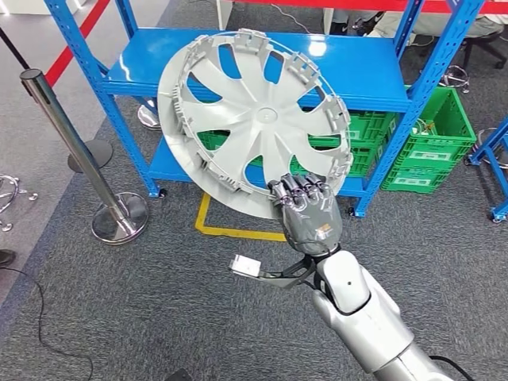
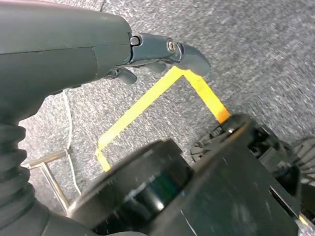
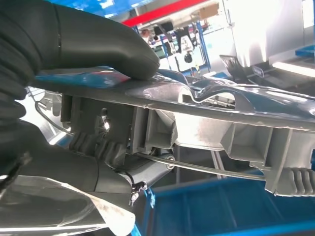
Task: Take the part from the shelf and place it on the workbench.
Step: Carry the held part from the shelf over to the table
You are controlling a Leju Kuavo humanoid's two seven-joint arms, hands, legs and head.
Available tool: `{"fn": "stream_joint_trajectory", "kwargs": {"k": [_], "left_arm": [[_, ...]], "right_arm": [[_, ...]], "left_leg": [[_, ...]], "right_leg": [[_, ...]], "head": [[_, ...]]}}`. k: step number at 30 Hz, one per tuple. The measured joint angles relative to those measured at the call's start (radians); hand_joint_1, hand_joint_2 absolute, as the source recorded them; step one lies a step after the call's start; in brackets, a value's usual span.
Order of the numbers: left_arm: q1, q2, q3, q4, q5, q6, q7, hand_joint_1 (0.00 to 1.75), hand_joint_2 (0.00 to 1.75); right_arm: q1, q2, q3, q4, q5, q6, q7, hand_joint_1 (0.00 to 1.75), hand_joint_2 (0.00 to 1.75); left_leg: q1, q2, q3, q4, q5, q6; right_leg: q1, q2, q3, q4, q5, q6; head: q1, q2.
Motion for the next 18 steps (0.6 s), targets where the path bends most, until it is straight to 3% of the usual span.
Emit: {"fn": "stream_joint_trajectory", "kwargs": {"k": [2,3,4,6,7,8,9,11,12,14,15,17,18], "left_arm": [[0.005,0.001,0.000,0.000,-0.001,0.000,-0.001,0.00,1.75],[0.006,0.001,0.000,0.001,-0.001,0.000,-0.001,0.00,1.75],[0.008,0.002,0.000,0.001,-0.001,0.000,-0.001,0.00,1.75],[0.008,0.003,0.000,0.001,-0.003,0.002,-0.003,0.00,1.75],[0.008,0.003,0.000,0.001,-0.004,0.002,-0.003,0.00,1.75],[0.008,0.004,0.000,0.001,-0.005,0.003,-0.004,0.00,1.75],[0.007,0.004,0.000,0.001,-0.006,0.003,-0.004,0.00,1.75],[0.004,0.005,0.000,0.001,-0.006,0.002,-0.006,0.00,1.75],[0.003,0.005,0.000,0.001,-0.006,0.002,-0.006,0.00,1.75],[0.000,0.006,0.000,0.001,-0.006,0.002,-0.007,0.00,1.75],[-0.001,0.006,0.001,0.001,-0.006,0.002,-0.007,0.00,1.75],[-0.001,0.008,0.001,0.001,-0.006,0.002,-0.007,0.00,1.75],[-0.002,0.009,0.001,0.002,-0.006,0.002,-0.007,0.00,1.75]], "right_arm": [[-0.001,0.001,0.000,0.001,0.001,0.002,0.001,1.75,1.75],[-0.001,0.001,0.000,0.002,0.001,0.004,0.000,1.75,1.75],[0.000,0.001,0.000,0.002,0.002,0.006,0.000,1.75,1.75],[0.000,0.001,0.000,0.004,0.003,0.010,0.000,1.75,1.75],[0.000,0.001,0.000,0.005,0.003,0.011,0.000,1.75,1.75],[0.000,0.001,0.000,0.006,0.003,0.012,0.001,1.75,1.75],[0.000,0.001,0.000,0.007,0.003,0.012,0.001,1.75,1.75],[0.000,0.001,0.000,0.007,0.003,0.013,0.002,1.75,1.75],[-0.001,0.001,0.000,0.007,0.002,0.013,0.002,1.75,1.75],[-0.005,0.002,0.000,0.007,0.002,0.013,0.003,1.75,1.75],[-0.007,0.002,0.000,0.006,0.002,0.013,0.003,1.75,1.75],[-0.009,0.002,0.001,0.007,0.002,0.013,0.003,1.75,1.75],[-0.009,0.003,0.001,0.008,0.002,0.014,0.003,1.75,1.75]], "left_leg": [[0.000,0.003,-0.018,-0.009,0.022,0.012],[0.001,0.005,-0.030,-0.012,0.036,0.021],[0.003,0.008,-0.044,-0.014,0.051,0.029],[0.001,0.010,-0.075,-0.013,0.077,0.040],[0.000,0.010,-0.092,-0.012,0.090,0.042],[-0.002,0.010,-0.109,-0.010,0.103,0.042],[-0.004,0.010,-0.127,-0.007,0.116,0.042],[-0.007,0.010,-0.160,-0.001,0.138,0.038],[-0.009,0.009,-0.173,0.003,0.148,0.035],[-0.011,0.009,-0.190,0.007,0.170,0.028],[-0.012,0.009,-0.197,0.007,0.182,0.023],[-0.010,0.007,-0.208,0.004,0.198,0.012],[-0.009,0.006,-0.214,0.013,0.180,0.005]], "right_leg": [[-0.002,0.002,-0.010,-0.010,0.011,0.011],[-0.002,0.005,-0.019,0.000,-0.011,0.016],[-0.002,0.007,-0.031,0.031,-0.054,0.019],[-0.003,0.009,-0.055,0.148,-0.164,0.022],[-0.003,0.009,-0.061,0.214,-0.195,0.023],[-0.003,0.009,-0.059,0.263,-0.198,0.024],[-0.003,0.009,-0.045,0.285,-0.177,0.023],[-0.001,0.009,0.029,0.229,-0.117,0.016],[0.001,0.009,0.090,0.156,-0.114,0.012],[0.005,0.009,0.194,0.010,-0.149,0.007],[0.008,0.010,0.218,-0.032,-0.165,0.006],[0.007,0.009,0.203,-0.046,-0.155,-0.001],[0.005,0.007,0.193,-0.046,-0.143,-0.008]], "head": [[0.000,0.000],[0.001,0.000],[0.003,0.000],[0.005,0.000],[0.005,0.000],[0.005,0.000],[0.005,0.000],[0.005,0.000],[0.005,0.000],[0.004,0.000],[0.004,0.000],[0.004,0.000],[0.003,0.000]]}}
